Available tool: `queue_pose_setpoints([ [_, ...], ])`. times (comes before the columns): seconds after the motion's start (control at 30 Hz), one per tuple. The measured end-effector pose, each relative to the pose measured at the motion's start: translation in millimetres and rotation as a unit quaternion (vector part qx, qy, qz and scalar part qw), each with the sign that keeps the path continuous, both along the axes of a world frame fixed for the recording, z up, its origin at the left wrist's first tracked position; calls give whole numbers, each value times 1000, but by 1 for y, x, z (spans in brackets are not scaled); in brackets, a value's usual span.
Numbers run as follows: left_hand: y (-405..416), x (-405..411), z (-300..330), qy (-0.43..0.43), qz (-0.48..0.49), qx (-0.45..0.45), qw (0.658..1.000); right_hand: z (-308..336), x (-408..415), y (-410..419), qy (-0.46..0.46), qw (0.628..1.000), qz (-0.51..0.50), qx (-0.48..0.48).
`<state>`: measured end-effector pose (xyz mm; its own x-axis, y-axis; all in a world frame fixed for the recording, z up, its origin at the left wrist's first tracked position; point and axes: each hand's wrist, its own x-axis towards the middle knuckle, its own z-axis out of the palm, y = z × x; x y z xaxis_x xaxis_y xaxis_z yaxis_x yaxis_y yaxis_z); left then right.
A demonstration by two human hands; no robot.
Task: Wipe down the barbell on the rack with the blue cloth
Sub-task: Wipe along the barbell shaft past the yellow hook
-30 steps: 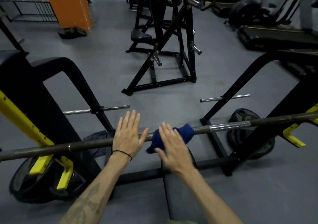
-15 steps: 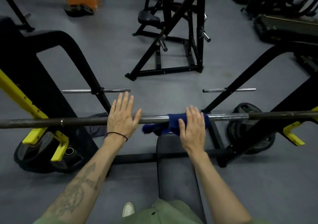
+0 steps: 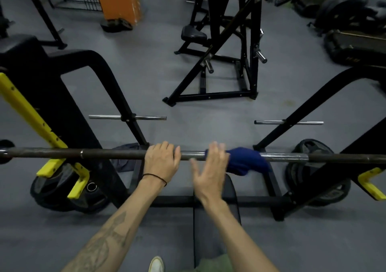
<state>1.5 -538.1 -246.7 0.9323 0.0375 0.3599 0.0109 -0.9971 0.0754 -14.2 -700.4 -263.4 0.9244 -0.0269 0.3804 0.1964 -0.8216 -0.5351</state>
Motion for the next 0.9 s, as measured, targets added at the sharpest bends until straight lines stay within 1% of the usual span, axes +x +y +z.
queue_pose_setpoints([
  [0.07,4,4,1,42,-13,41,998,-1,-10,7,-10,988,129,-79],
  [0.1,5,5,8,69,-18,63,995,-2,-5,-10,-25,978,172,-114],
  [0.13,4,8,17,102,-17,83,991,-3,3,-32,-44,971,190,-140],
  [0.17,2,13,27,136,-6,88,987,-7,13,-57,-62,969,182,-158],
  [0.2,0,21,35,188,12,88,978,-8,22,-81,-72,974,143,-160],
  [0.23,-1,31,37,226,9,96,969,-8,27,-101,-72,984,82,-143],
  [0.27,-2,40,40,283,3,89,955,-6,27,-111,-56,992,17,-114],
  [0.3,-4,47,46,350,12,68,934,-3,26,-104,-35,996,-42,-77],
  [0.33,-4,51,52,392,24,39,919,0,22,-81,-8,996,-85,-32],
  [0.37,-4,52,51,400,43,11,915,3,16,-50,16,996,-89,8],
  [0.4,-4,53,49,380,62,-8,923,8,7,-20,25,998,-47,19],
  [0.43,-5,50,46,341,78,-13,937,7,-4,5,31,999,25,-7],
  [0.47,-6,45,42,288,78,-4,954,5,-13,17,26,993,104,-59],
  [0.5,-7,38,36,226,66,0,972,4,-12,11,8,980,165,-110],
  [0.53,-6,31,29,156,40,-16,987,2,-3,-8,-25,970,192,-144],
  [0.57,-5,25,24,110,8,-38,993,-3,6,-32,-47,968,188,-162],
  [0.6,-1,20,17,88,-22,-48,995,-6,14,-58,-57,973,155,-161],
  [0.67,4,17,6,54,-38,-38,997,-9,19,-89,-48,994,14,-101],
  [0.7,5,17,1,50,-30,-30,998,-10,18,-81,-29,996,-49,-63],
  [0.73,3,18,0,50,-23,-25,998,-9,16,-59,-15,996,-89,-20],
  [0.77,0,18,-2,54,-16,-28,998,-5,12,-33,-4,996,-87,14],
  [0.8,-3,18,-2,58,-8,-35,998,-3,7,-10,5,999,-40,9],
  [0.83,-5,18,-1,55,1,-43,998,-3,-1,2,5,999,39,-37],
  [0.87,-6,17,-3,49,6,-47,998,-6,-1,-4,-8,987,124,-99],
  [0.9,-6,18,-3,41,6,-50,998,-6,8,-26,-42,969,186,-155],
])
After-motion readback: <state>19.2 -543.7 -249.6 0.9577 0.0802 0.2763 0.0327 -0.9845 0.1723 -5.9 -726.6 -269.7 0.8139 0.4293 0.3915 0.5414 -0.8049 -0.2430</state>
